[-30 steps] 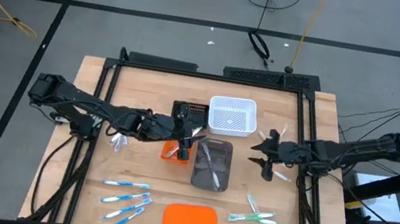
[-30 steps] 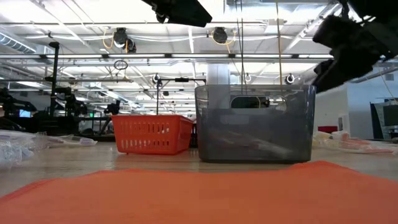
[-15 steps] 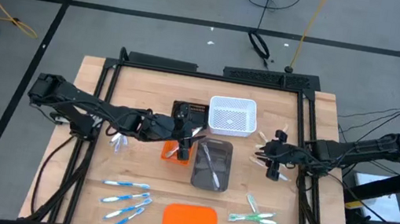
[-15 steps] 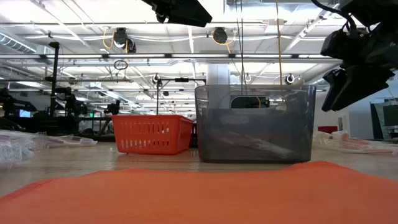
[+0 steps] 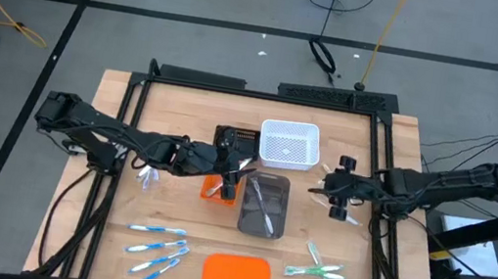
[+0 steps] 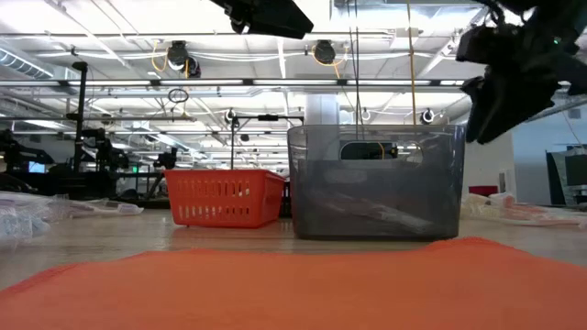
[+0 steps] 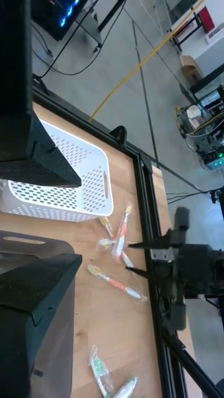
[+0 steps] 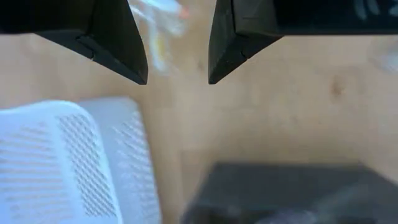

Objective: Pick & Place Toothbrushes
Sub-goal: Put the orange toothbrush into the white bin

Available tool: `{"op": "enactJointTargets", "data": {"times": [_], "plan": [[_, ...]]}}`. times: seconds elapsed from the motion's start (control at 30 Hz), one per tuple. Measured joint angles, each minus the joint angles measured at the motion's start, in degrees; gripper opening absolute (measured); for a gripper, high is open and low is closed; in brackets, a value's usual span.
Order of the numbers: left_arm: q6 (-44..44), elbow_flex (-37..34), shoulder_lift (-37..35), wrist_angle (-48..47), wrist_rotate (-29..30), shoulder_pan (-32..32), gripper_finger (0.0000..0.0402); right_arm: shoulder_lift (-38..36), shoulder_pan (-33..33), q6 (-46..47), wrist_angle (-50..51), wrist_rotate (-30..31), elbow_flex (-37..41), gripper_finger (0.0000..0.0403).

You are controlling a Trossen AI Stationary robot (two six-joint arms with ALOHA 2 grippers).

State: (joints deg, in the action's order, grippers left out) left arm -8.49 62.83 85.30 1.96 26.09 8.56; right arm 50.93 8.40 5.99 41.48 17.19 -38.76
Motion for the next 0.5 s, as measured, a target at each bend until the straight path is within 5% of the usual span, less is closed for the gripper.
{"op": "enactJointTargets", "data": {"times": [0.5], "plan": [[-0.83,0.0,0.0,0.76,-0.04,-0.2,0.0189,14.62,-1.68,-3.62,13.03,-1.01,-4.85,0.016]]}}
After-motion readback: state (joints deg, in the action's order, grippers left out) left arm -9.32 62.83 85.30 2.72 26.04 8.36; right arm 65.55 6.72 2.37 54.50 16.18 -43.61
